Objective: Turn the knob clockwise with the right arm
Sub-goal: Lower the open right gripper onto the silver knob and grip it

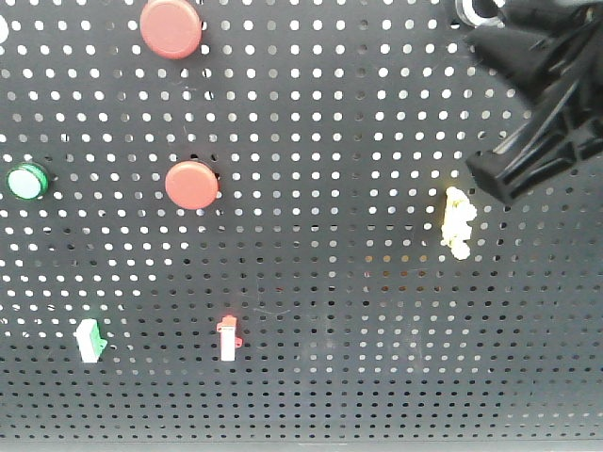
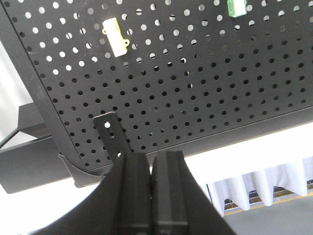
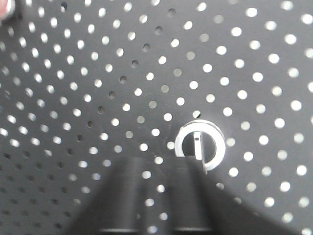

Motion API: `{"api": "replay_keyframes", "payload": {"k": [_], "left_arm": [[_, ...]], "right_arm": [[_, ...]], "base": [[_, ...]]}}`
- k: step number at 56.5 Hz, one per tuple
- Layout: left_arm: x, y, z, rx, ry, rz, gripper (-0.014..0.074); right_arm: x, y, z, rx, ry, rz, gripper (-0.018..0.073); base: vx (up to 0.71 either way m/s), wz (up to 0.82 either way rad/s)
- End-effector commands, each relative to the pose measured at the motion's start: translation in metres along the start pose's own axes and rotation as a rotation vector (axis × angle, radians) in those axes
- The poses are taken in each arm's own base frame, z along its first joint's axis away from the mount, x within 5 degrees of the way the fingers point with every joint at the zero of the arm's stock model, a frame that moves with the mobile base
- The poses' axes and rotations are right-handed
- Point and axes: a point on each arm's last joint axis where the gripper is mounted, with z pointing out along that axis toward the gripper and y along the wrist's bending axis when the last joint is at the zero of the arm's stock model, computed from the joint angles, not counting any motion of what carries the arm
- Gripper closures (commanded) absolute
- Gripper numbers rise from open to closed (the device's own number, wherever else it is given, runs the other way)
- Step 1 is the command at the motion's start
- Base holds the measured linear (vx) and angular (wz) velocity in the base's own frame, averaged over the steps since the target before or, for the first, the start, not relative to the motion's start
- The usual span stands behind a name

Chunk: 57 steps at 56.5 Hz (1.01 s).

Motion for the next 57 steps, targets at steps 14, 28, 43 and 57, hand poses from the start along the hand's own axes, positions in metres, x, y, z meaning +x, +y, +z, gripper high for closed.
{"api": "replay_keyframes", "payload": {"k": [14,28,43,57], "left_arm": [[-0.002,0.000,0.001,-0.003,-0.057,-0.008,0.0603],[-0.002,0.000,0.001,-0.003,-0.057,-0.008,0.0603],[-0.002,0.000,0.001,-0.003,-0.057,-0.008,0.0603],[-0.002,0.000,0.001,-0.003,-0.057,-0.008,0.0603]], "right_arm": [[-0.013,-0.017,-0.006,0.102,-0.084,-0.133,0.0250],[-0.010,-0.007,0.012,0.128,-0.053,-0.254,0.0284],[-0.005,-0.008,0.019,0.191,0.020,-0.334,0.0284],[-0.004,-0.014,0.016,0.247,0.040,-0.375,0.0284]], "base": [[0.00,0.00],[0.00,0.00],[0.00,0.00],[0.00,0.00]]}}
